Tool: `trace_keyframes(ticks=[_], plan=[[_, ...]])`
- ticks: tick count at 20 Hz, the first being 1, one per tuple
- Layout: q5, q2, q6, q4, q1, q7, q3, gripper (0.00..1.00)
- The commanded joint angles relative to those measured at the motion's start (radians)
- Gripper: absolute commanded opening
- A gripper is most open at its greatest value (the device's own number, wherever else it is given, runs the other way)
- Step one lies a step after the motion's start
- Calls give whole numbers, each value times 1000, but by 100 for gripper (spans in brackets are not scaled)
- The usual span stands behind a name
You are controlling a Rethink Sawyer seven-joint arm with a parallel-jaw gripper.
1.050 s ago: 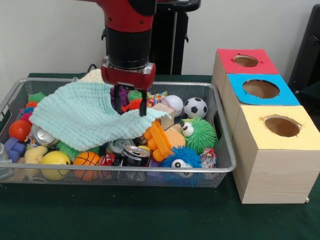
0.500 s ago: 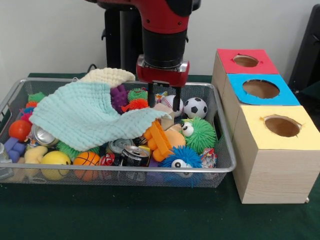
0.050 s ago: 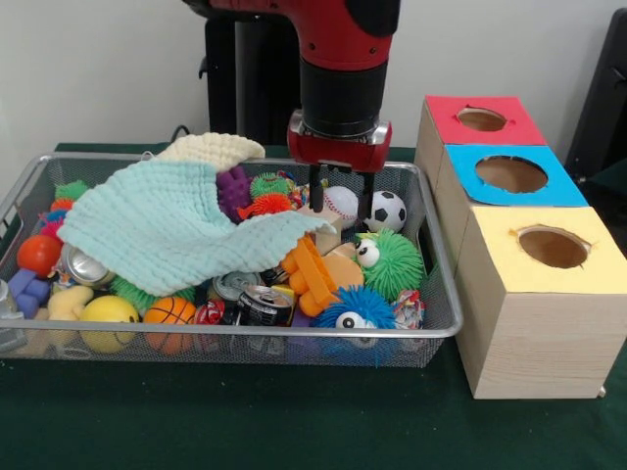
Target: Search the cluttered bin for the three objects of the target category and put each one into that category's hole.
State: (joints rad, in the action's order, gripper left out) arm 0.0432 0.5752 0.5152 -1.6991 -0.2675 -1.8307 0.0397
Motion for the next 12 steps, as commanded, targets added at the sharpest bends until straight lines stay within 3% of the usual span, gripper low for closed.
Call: trace_keyframes(ticks=[1,12], plan=[[-88,-117,-134,-47,35,-297,-16,100],[-121,-164,-276,-119,2,-252,48,100]])
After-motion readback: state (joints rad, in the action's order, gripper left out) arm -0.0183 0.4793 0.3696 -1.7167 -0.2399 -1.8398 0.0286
